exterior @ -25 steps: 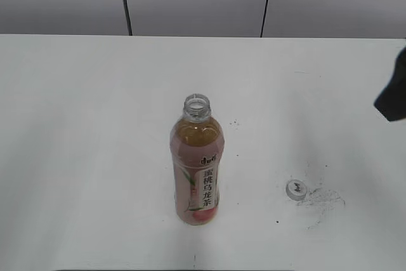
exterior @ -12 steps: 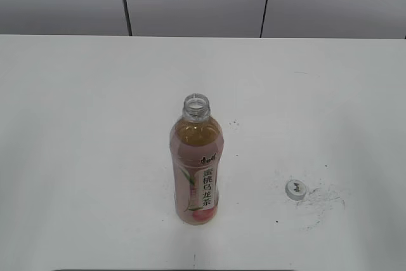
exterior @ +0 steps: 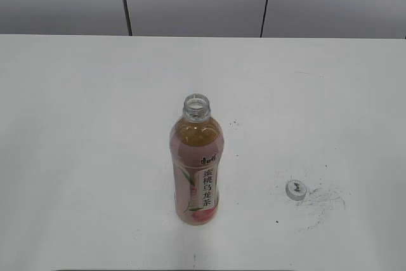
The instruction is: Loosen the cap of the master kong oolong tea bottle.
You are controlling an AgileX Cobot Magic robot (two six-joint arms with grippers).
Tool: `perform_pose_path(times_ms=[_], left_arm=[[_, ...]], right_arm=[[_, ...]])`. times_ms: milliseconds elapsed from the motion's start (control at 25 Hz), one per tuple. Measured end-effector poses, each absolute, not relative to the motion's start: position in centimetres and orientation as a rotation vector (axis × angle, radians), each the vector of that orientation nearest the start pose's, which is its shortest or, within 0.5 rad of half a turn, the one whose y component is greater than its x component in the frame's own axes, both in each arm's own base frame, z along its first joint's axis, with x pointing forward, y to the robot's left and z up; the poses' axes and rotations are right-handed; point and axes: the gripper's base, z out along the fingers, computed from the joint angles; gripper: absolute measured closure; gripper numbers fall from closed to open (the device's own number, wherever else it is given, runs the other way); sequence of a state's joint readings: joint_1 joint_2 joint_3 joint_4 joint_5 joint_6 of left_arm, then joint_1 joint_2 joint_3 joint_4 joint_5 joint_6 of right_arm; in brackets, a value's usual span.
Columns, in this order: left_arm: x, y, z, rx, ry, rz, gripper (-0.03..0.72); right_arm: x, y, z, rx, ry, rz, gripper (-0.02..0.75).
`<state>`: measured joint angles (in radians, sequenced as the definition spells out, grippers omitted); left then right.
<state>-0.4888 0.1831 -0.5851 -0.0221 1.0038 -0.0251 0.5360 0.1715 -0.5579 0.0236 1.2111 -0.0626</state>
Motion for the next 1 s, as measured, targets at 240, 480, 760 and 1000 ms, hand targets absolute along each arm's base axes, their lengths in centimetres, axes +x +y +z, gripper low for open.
perform_pose_path(times_ms=[240, 480, 760, 1000], left_arm=[[1.70, -1.08, 30.34, 0.484, 2.050, -0.334, 0.125], [1.71, -1.07, 30.35, 0.486, 2.049, -0.331, 0.125], [1.73, -1.06, 30.37, 0.485, 2.046, -0.330, 0.125], [1.58, -0.96, 30.41, 0.473, 2.035, -0.326, 0.125]], right_arm=[[0.43, 0.48, 27.64, -0.648, 2.102, 0.297, 0.164], [0.48, 0.51, 27.73, -0.644, 2.091, 0.299, 0.164], [0.48, 0.51, 27.73, -0.644, 2.091, 0.299, 0.164], [0.40, 0.45, 27.75, -0.626, 2.087, 0.293, 0.164]])
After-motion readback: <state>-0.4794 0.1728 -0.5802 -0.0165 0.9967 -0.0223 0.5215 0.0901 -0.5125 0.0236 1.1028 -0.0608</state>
